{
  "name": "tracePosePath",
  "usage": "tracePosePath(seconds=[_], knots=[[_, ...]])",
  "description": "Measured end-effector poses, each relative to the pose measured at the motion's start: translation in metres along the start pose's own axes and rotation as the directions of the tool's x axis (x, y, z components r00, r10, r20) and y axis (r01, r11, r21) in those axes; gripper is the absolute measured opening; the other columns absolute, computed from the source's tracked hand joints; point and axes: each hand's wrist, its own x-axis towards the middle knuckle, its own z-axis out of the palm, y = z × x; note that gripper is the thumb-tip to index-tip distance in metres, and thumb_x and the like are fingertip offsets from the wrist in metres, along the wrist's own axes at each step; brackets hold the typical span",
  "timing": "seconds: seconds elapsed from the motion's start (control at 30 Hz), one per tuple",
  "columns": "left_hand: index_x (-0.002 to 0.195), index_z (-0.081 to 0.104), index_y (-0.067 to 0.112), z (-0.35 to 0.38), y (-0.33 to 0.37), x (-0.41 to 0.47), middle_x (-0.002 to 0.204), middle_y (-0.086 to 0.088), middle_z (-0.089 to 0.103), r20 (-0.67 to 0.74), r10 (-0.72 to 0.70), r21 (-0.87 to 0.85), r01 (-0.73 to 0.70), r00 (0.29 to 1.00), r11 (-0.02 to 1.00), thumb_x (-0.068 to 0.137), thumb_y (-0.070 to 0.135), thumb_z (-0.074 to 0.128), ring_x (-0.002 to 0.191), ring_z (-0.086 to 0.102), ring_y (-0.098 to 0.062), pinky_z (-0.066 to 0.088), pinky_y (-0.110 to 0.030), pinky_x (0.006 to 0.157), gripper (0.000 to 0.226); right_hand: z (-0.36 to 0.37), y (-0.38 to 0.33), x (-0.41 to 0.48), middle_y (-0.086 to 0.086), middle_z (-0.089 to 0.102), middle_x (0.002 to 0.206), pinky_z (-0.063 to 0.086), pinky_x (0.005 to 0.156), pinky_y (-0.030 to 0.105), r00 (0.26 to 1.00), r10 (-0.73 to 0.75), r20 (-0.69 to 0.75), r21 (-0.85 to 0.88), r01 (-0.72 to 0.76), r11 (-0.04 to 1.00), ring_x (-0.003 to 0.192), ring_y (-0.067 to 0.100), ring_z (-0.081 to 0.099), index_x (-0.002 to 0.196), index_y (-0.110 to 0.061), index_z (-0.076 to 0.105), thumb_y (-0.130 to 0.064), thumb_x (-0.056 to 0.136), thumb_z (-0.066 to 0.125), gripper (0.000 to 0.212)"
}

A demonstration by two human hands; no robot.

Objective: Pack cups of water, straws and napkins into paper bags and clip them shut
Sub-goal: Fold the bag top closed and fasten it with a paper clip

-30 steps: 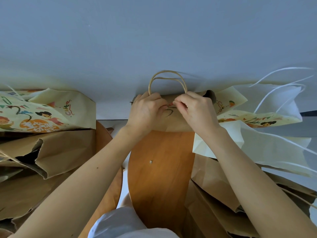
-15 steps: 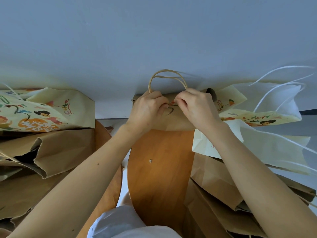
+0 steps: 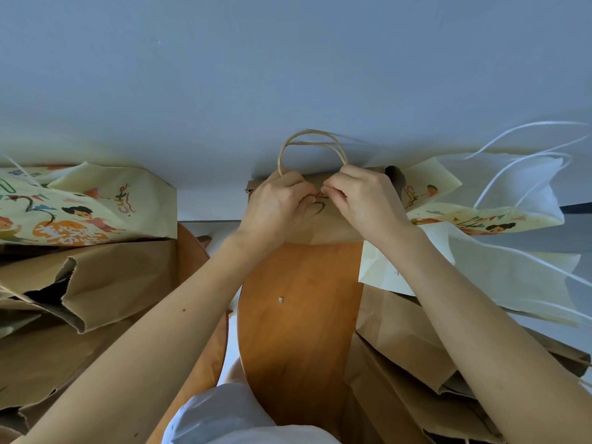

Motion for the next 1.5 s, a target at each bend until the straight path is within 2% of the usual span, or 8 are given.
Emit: tracePosePath(seconds=[0.27,0.57,0.83,1.03,1.1,1.23,1.37,1.5], knots=[[0.074,0.071,0.003,-0.004,-0.004,-0.002,0.069,-0.012,0.063,0.014,0.002,-0.031,-0.001,1.000,1.000,0.080,0.015,0.050,0.058,0.059,-0.030,0.051,-0.032,0.049,0.025,-0.005,-0.008,0.000,0.006,0.056,0.059,0.034,0.059,0.016,0.998,0.059,0.030,0.052,-0.060,0.997,0.049,0.018,0.051,0.067,-0.003,0.069,-0.007,0.074,0.067,0.009],[0.077,0.066,0.001,-0.003,-0.002,-0.003,0.068,-0.011,0.062,0.016,-0.001,-0.058,0.002,1.000,0.998,0.080,0.013,0.049,0.058,0.057,-0.030,0.049,-0.034,0.048,0.021,0.002,-0.010,0.003,0.005,0.055,0.056,0.033,0.049,0.019,0.991,0.083,0.100,0.000,-0.084,0.996,0.051,0.025,0.055,0.060,-0.006,0.068,-0.014,0.071,0.064,0.014],[0.087,0.070,0.013,-0.019,-0.003,-0.005,0.080,0.002,0.069,0.002,0.156,0.089,-0.156,0.988,0.984,0.085,0.015,0.061,0.065,0.057,-0.026,0.046,-0.032,0.061,0.010,-0.005,-0.005,-0.015,0.003,0.058,0.071,0.035,0.058,0.023,0.997,0.068,-0.037,-0.026,-0.069,0.997,0.074,0.015,0.042,0.086,-0.007,0.070,-0.015,0.076,0.066,0.014],[0.088,0.065,0.016,-0.034,-0.011,-0.022,0.099,0.001,0.068,-0.155,0.254,0.068,-0.246,0.955,0.967,0.089,0.014,0.064,0.083,0.060,-0.023,0.046,-0.037,0.070,0.003,-0.028,0.006,-0.026,0.008,0.053,0.083,0.029,0.069,0.023,0.973,0.191,-0.130,-0.051,-0.198,0.979,0.081,0.018,0.037,0.081,-0.006,0.055,-0.020,0.071,0.069,0.022],[0.091,0.056,0.019,-0.035,-0.011,-0.027,0.100,0.003,0.057,-0.157,0.192,0.103,-0.178,0.969,0.979,0.087,0.018,0.065,0.083,0.055,-0.023,0.044,-0.035,0.068,0.010,-0.034,0.011,-0.030,0.013,0.054,0.108,0.034,0.082,0.029,0.966,0.256,-0.047,-0.086,-0.259,0.962,0.097,0.023,0.036,0.106,-0.007,0.056,-0.026,0.065,0.076,0.049],[0.110,0.052,0.013,-0.035,-0.012,-0.031,0.116,-0.007,0.052,0.028,-0.074,0.187,0.068,0.997,0.980,0.075,0.035,0.067,0.099,0.048,-0.031,0.046,-0.041,0.076,0.044,-0.046,0.011,-0.033,0.008,0.024,0.144,0.040,0.089,0.038,0.871,0.422,0.249,-0.080,-0.416,0.906,0.115,0.030,0.039,0.145,-0.019,0.025,-0.023,0.071,0.078,0.091],[0.122,0.052,0.003,-0.030,-0.005,-0.026,0.126,-0.017,0.049,0.232,-0.238,0.143,0.208,0.943,0.967,0.067,0.009,0.078,0.103,0.049,-0.041,0.048,-0.045,0.077,0.061,-0.039,0.006,-0.034,0.006,0.022,0.145,0.043,0.087,0.036,0.857,0.403,0.320,-0.056,-0.408,0.911,0.104,0.028,0.053,0.145,-0.016,0.024,-0.006,0.077,0.070,0.082],[0.107,0.063,0.000,-0.026,-0.008,-0.026,0.100,-0.021,0.060,0.226,-0.189,0.153,0.157,0.956,0.976,0.071,-0.004,0.065,0.081,0.053,-0.043,0.047,-0.043,0.066,0.037,-0.026,0.009,-0.036,0.007,0.044,0.135,0.036,0.096,0.028,0.840,0.412,0.354,-0.057,-0.421,0.905,0.114,0.026,0.050,0.130,-0.004,0.049,0.004,0.085,0.057,0.047]])
